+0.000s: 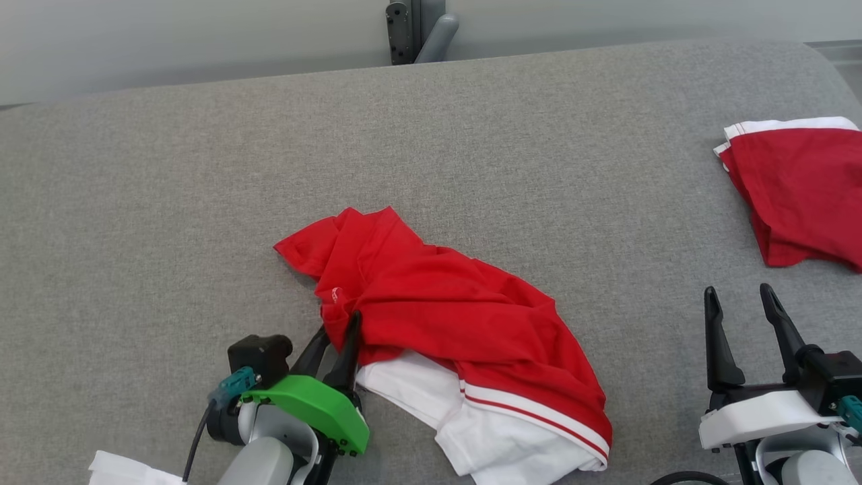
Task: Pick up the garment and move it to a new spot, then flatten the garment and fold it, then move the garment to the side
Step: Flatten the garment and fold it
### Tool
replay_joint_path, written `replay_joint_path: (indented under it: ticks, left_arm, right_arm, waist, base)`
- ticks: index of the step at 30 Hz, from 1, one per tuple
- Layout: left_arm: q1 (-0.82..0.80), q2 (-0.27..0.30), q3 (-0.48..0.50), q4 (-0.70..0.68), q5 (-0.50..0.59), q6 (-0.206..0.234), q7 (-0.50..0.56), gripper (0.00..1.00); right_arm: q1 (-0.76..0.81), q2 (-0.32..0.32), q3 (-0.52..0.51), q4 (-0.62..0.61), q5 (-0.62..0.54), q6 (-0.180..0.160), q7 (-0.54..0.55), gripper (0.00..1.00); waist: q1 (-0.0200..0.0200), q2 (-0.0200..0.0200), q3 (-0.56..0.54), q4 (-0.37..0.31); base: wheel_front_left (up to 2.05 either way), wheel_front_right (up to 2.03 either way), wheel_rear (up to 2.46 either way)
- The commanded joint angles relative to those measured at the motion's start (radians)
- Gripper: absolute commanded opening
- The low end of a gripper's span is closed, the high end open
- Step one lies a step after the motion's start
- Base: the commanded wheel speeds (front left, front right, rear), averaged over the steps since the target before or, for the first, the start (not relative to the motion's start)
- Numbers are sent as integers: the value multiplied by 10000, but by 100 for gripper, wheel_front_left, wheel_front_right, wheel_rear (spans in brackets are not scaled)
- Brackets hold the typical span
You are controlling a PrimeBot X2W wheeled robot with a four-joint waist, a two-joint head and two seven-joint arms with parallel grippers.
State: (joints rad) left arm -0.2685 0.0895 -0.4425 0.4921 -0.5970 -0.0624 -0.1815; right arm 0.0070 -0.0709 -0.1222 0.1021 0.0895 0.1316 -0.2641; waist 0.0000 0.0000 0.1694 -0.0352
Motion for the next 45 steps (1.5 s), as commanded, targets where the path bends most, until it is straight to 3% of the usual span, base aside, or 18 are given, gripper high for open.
replay_joint_path:
  ticks: [1,3,8,11,13,24,31,36,40,41,42,45]
  left_arm:
    - [159,84,51,66,-90,-54,-50,47]
    - [218,86,106,117,-165,-58,-76,40]
    - [410,75,442,144,-594,-19,-225,42]
    - [488,183,687,146,-783,34,-244,23]
    - [529,251,822,118,-944,61,-229,0]
    - [437,749,1696,-559,-1484,231,-406,0]
    - [600,1326,2474,-1608,-1707,1000,-162,0]
    - [718,1720,2633,-907,-1304,1724,-68,0]
    - [727,1578,2702,-219,-1365,1729,-276,0]
    - [735,1519,2713,-96,-1406,1699,-343,19]
    - [753,1439,2731,116,-1426,1634,-445,100]
    - [776,1359,2771,172,-1393,1658,-563,100]
  right_arm:
    - [44,-52,-50,11,65,-18,-2,100]
    - [73,-71,-75,23,56,-18,-2,100]
    - [131,-127,-51,24,26,-18,-2,100]
    - [163,-163,-65,10,31,-18,-2,100]
    - [204,-191,-67,15,30,-18,-2,100]
    - [262,-301,-65,-11,27,-18,-2,100]
    - [345,-364,-19,24,49,-18,-2,100]
    - [189,-381,91,112,61,-18,-2,100]
    - [91,-415,153,111,43,-18,-2,100]
    - [83,-430,136,96,52,-18,-2,100]
    - [109,-443,126,75,51,-18,-2,100]
    - [141,-475,105,43,64,-18,-2,100]
  waist:
    - [0,0,-25,14]
    - [0,0,-59,32]
    - [0,0,-134,68]
    - [0,0,-147,118]
    - [0,0,-162,156]
    - [0,0,-156,487]
    - [0,0,-134,840]
    - [0,0,-64,956]
    - [0,0,13,944]
    - [0,0,36,943]
    - [0,0,79,937]
    - [0,0,171,916]
  base:
    - [0,0,0]
    - [0,0,0]
    - [0,0,0]
    - [0,0,0]
    - [0,0,0]
    - [0,0,0]
    - [0,0,0]
    - [0,0,0]
    - [0,0,0]
    - [0,0,0]
    - [0,0,0]
    - [0,0,0]
